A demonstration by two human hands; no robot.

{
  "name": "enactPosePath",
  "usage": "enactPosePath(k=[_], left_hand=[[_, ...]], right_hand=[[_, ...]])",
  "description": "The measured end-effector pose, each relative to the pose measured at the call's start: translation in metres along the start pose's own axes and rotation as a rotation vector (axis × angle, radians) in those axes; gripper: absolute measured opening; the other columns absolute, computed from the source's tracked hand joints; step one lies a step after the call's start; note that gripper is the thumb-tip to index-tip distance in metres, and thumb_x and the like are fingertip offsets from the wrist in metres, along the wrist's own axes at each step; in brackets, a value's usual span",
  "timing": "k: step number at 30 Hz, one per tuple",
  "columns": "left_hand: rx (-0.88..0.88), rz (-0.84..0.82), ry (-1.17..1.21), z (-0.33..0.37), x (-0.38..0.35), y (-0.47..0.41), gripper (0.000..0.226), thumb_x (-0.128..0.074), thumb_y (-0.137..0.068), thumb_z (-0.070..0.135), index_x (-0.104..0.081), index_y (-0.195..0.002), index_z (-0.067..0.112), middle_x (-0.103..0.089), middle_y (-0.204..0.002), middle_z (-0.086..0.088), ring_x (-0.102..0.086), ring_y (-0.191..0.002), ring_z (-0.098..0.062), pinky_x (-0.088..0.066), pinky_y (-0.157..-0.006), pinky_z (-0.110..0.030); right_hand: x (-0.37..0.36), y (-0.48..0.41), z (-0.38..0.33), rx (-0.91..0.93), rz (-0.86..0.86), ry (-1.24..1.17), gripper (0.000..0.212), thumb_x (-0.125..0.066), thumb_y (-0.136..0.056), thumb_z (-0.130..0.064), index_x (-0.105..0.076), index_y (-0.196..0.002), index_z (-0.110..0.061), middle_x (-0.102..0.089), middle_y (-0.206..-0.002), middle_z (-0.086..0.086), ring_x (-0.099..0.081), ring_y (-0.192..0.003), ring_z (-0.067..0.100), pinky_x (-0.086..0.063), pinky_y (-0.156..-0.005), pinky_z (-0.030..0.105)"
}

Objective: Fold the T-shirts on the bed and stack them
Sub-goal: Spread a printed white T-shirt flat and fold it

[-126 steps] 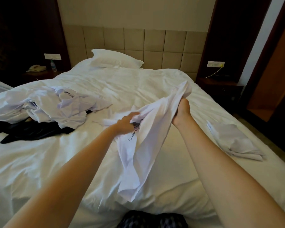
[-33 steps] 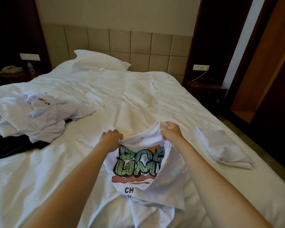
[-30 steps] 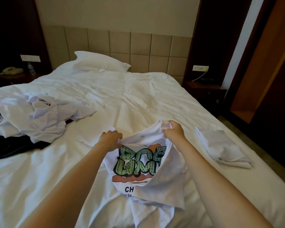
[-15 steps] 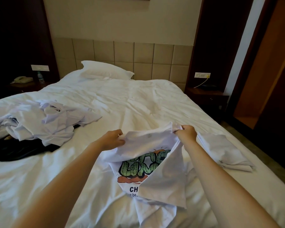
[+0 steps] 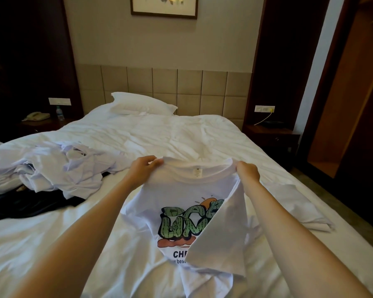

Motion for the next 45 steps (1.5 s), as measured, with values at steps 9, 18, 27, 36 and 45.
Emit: enactPosePath(k=[9,18,27,36,45], left_hand=[[0.125,-0.304,0.003,-0.014,0.003,0.003,0.054,-0.062,-0.069,0.060,-0.066,-0.082,0.008,-0.063,-0.076,-0.001,-0.059,-0.073,-0.017,-0.045,-0.069,-0.026],[0.146,-0.318,-0.193,-0.046,-0.011,-0.024,0.035,-0.064,-0.085,0.036,-0.048,-0.061,0.016,-0.046,-0.065,0.002,-0.045,-0.064,-0.013,-0.032,-0.057,-0.023],[0.217,-0.180,-0.371,-0.091,-0.046,-0.108,0.035,-0.063,-0.084,0.040,-0.052,-0.062,0.017,-0.049,-0.062,0.003,-0.048,-0.070,-0.019,-0.034,-0.061,-0.029],[0.214,-0.229,-0.574,-0.166,-0.109,-0.205,0.033,-0.063,-0.084,0.046,-0.055,-0.074,0.015,-0.053,-0.075,0.000,-0.055,-0.087,-0.024,-0.035,-0.067,-0.028],[0.214,-0.026,-0.726,-0.215,-0.144,-0.278,0.034,-0.051,-0.091,0.047,-0.061,-0.086,0.015,-0.059,-0.088,-0.006,-0.052,-0.080,-0.025,-0.033,-0.065,-0.029]], right_hand=[[-0.004,-0.014,0.001,0.217,-0.036,0.328,0.042,-0.044,-0.096,-0.014,-0.028,-0.056,-0.014,-0.029,-0.058,0.003,-0.029,-0.056,0.021,-0.021,-0.048,0.029],[-0.031,-0.050,0.014,0.261,-0.034,0.368,0.042,-0.050,-0.094,-0.021,-0.032,-0.058,-0.013,-0.033,-0.057,0.003,-0.032,-0.055,0.018,-0.023,-0.051,0.029],[-0.078,-0.134,0.028,0.218,-0.043,0.356,0.022,-0.052,-0.094,-0.022,-0.058,-0.080,-0.006,-0.053,-0.075,0.006,-0.048,-0.081,0.027,-0.035,-0.067,0.028],[-0.143,-0.249,0.064,0.231,-0.020,0.409,0.015,-0.055,-0.092,-0.023,-0.065,-0.090,-0.013,-0.058,-0.084,0.007,-0.055,-0.075,0.029,-0.048,-0.069,0.034],[-0.210,-0.334,0.074,0.293,0.100,0.461,0.017,-0.055,-0.093,-0.024,-0.068,-0.095,-0.013,-0.065,-0.099,0.010,-0.059,-0.094,0.031,-0.036,-0.070,0.026]])
Point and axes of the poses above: each hand's wrist, its own y-axis away from the middle knuckle, its own x-axis out of the back of the hand, z = x × y, the point moved 4 cm from there along -y, towards the middle knuckle
